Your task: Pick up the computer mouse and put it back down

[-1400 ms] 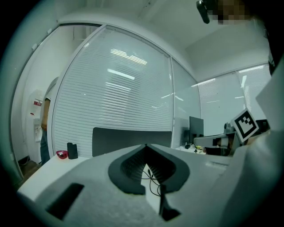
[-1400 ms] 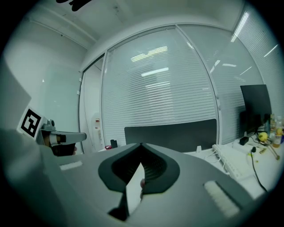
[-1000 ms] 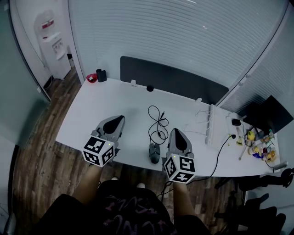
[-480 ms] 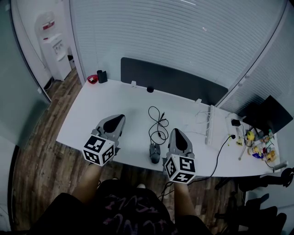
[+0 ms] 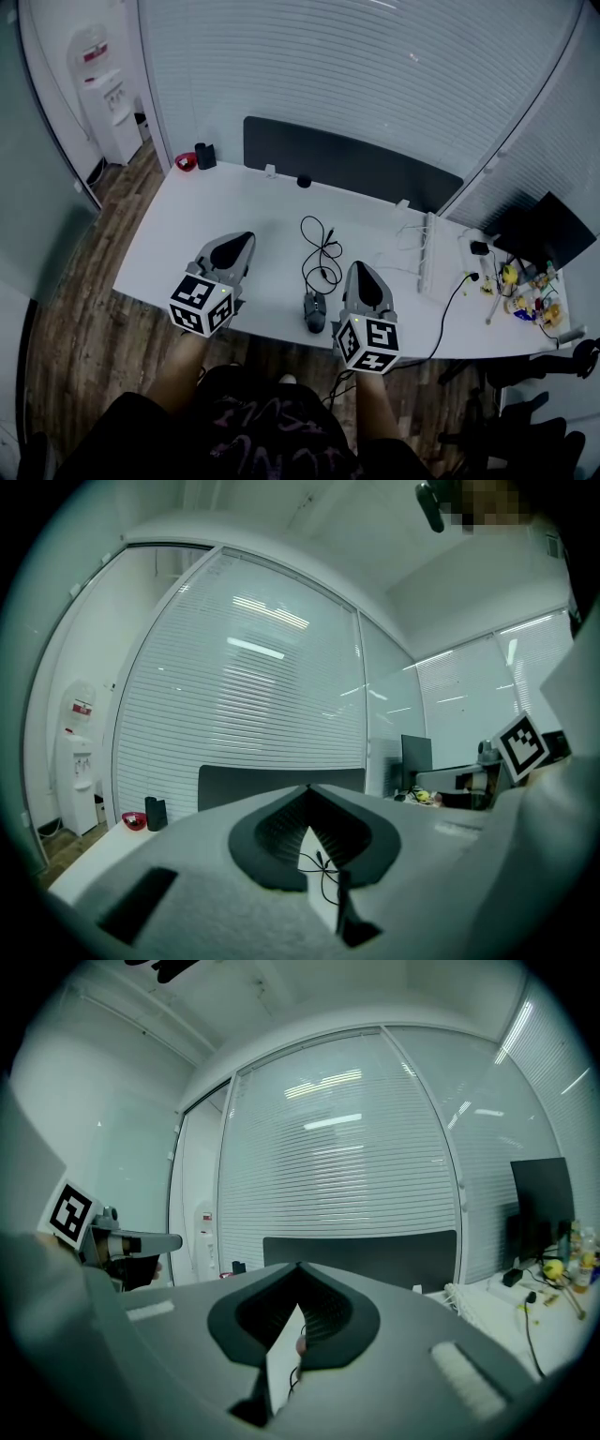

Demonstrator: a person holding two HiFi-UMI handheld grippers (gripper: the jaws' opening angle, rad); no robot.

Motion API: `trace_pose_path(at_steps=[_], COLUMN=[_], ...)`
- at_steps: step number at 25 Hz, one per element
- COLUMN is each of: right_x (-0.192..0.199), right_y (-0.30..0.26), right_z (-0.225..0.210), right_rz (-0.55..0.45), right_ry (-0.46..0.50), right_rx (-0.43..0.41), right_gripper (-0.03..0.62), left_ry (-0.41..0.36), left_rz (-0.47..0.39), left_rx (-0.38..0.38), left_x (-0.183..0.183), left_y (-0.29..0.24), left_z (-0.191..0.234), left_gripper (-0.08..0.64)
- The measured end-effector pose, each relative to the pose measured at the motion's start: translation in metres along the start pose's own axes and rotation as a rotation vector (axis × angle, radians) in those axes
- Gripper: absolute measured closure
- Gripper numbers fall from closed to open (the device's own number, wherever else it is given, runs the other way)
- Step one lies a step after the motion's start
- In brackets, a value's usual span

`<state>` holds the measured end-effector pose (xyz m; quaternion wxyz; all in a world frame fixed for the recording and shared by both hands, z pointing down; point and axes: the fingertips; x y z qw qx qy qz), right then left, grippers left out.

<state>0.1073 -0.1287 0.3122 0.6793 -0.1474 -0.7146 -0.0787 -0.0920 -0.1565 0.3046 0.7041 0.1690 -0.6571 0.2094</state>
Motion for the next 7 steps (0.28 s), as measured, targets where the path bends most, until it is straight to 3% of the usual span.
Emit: trace_pose_path(at_steps=[7], right_x=[0.0038], right_y=[-0.0092], right_z=[-0.0026], right_rz=[-0.004], right_ry=[-0.005], right_rx=[-0.002], right_gripper=[0.583], left_ry=[0.007], left_rz=[-0.008], left_rx=[-0.001], left_x=[0.0027], left_y=[-0.0077], left_z=[0.0059], left_gripper=[0.561])
Point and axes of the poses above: the fingertips, and each gripper's own axes: y backward along the fingers, z to its left, x out of its underside, and after that the axes turned 4 degrees about -x, right-handed
